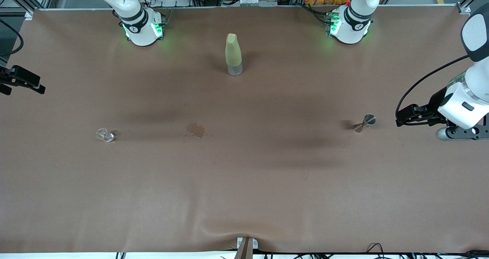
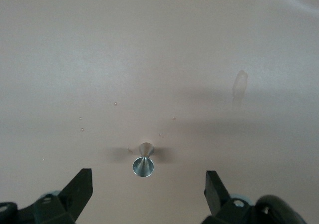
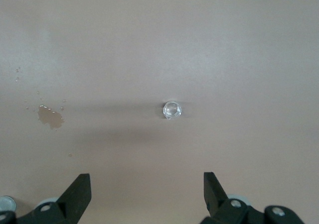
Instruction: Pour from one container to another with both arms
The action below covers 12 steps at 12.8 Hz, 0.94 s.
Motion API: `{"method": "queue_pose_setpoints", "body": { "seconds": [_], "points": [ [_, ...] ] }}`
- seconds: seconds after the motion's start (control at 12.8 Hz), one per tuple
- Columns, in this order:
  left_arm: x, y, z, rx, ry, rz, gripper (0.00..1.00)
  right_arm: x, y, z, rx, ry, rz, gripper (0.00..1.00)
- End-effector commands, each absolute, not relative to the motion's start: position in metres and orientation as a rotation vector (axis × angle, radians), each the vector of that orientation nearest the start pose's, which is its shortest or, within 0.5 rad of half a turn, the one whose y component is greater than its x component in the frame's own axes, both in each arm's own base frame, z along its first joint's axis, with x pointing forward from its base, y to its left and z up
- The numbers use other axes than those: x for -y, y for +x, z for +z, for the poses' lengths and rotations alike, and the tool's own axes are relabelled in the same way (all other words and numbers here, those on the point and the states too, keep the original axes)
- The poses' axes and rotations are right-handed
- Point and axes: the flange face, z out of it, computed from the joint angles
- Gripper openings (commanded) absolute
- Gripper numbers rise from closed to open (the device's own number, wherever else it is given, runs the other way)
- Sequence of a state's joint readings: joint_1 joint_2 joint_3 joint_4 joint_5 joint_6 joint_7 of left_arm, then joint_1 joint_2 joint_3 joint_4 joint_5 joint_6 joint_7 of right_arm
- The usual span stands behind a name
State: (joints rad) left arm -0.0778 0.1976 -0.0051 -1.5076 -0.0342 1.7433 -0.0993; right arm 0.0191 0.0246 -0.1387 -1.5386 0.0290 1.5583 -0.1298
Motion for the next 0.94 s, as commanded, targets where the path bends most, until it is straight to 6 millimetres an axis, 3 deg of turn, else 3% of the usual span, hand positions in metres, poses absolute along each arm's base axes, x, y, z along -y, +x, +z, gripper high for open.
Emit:
{"method": "queue_pose_setpoints", "body": {
  "seconds": [0.0,0.86],
  "points": [
    [0.0569,0.6206,0.5583,0.033,-3.161,-0.058,1.0,0.064,0.5552,0.626,0.015,-3.117,0.005,1.0],
    [0.0612,0.6194,0.5582,0.026,-3.162,-0.053,1.0,0.0664,0.5553,0.6278,0.027,-3.117,-0.005,1.0]
  ]
}}
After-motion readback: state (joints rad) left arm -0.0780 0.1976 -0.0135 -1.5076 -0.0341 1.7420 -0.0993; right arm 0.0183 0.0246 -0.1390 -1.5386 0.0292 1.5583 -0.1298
